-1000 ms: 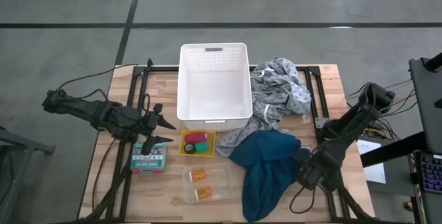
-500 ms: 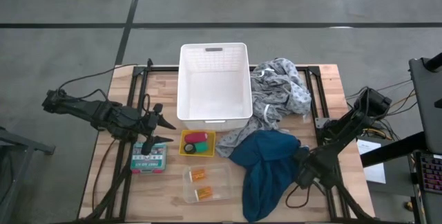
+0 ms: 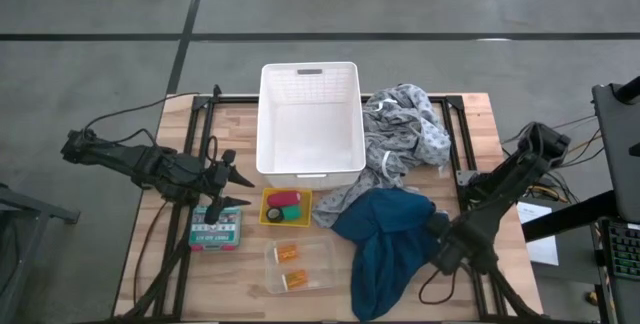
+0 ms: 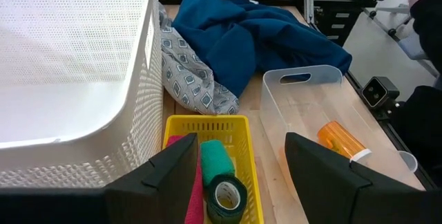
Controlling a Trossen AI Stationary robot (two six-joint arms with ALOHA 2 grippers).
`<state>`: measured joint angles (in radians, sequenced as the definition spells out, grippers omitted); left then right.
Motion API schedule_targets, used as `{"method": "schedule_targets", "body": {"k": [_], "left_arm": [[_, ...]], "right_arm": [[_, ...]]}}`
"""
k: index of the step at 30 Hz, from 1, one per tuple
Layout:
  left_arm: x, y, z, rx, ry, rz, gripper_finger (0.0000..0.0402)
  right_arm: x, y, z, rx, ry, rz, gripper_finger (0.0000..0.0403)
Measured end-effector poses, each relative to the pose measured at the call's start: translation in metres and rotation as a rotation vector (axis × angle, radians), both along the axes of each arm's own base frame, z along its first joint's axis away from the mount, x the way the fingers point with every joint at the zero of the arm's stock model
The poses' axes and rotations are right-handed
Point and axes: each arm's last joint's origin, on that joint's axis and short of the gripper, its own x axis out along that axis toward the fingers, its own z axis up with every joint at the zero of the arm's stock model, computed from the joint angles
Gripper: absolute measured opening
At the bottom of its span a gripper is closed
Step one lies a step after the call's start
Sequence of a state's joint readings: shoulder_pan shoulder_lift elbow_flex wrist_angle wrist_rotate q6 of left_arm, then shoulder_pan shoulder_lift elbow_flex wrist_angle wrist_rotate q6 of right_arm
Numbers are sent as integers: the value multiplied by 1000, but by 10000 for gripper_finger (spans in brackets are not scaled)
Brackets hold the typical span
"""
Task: Pick & Place Medicine items
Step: Put the white medicine bottle into the transparent bin
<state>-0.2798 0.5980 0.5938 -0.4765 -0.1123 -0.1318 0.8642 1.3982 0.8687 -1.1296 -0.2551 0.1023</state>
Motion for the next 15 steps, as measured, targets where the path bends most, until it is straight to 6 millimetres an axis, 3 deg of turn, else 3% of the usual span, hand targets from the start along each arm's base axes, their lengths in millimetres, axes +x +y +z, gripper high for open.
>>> {"method": "schedule_targets", "body": {"k": [8,15], "left_arm": [[0,0,0,0,0,0,226],[0,0,0,0,0,0,226]], "right_arm": [[5,8,41,117,-4,-26,400],[13,21,56,267,-34,-68,400]]}}
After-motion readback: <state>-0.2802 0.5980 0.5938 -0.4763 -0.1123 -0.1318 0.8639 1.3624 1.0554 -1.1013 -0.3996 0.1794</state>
